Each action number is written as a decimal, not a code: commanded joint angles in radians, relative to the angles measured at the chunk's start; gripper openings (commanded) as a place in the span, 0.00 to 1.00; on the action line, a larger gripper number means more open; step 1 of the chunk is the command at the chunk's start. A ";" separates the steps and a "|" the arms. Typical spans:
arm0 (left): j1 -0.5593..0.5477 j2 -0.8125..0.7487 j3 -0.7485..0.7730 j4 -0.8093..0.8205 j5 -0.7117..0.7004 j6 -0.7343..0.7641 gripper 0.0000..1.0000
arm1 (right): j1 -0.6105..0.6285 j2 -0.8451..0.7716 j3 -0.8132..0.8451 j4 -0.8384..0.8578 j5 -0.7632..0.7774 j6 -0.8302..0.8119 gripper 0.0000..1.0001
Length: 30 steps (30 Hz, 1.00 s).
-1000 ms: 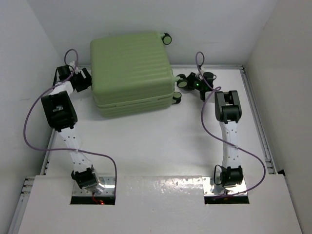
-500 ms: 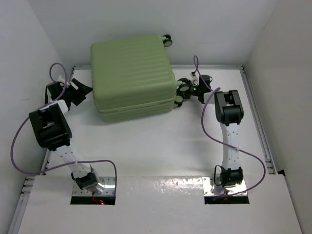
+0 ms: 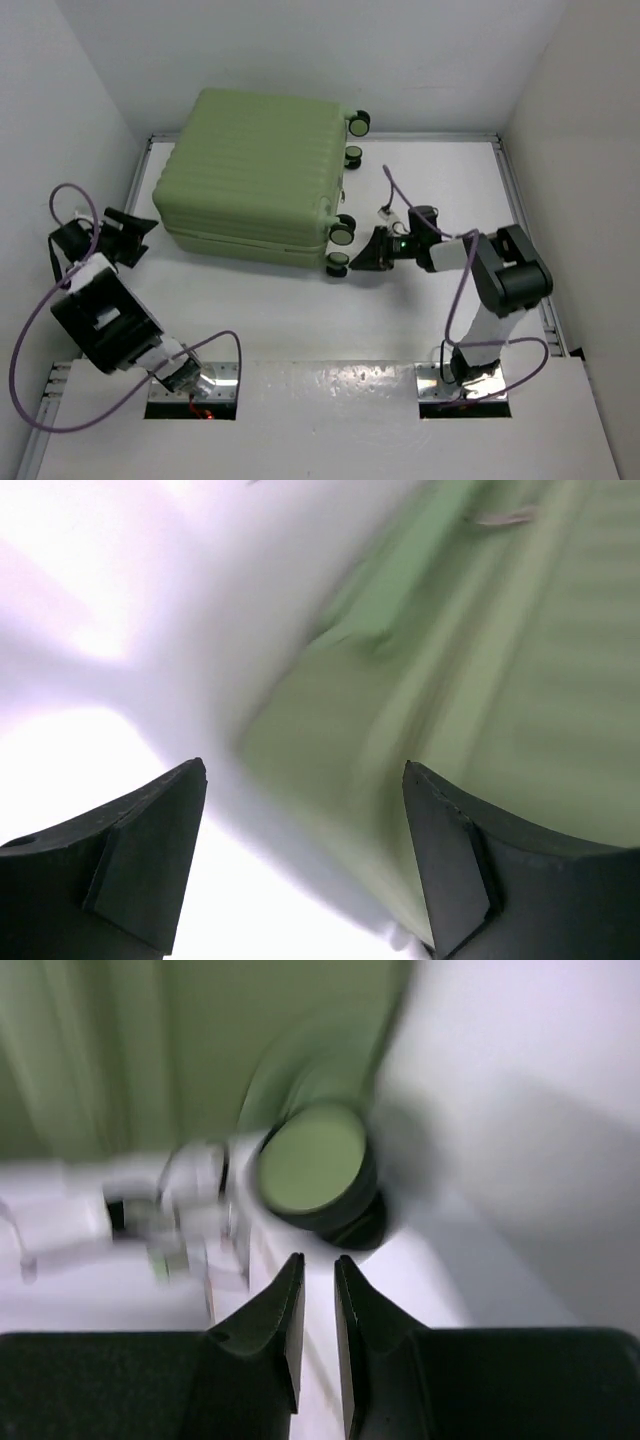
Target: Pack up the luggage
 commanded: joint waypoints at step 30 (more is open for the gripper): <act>-0.279 0.460 0.500 0.059 -0.172 -0.089 0.68 | -0.248 0.669 1.307 -0.028 0.485 0.040 0.31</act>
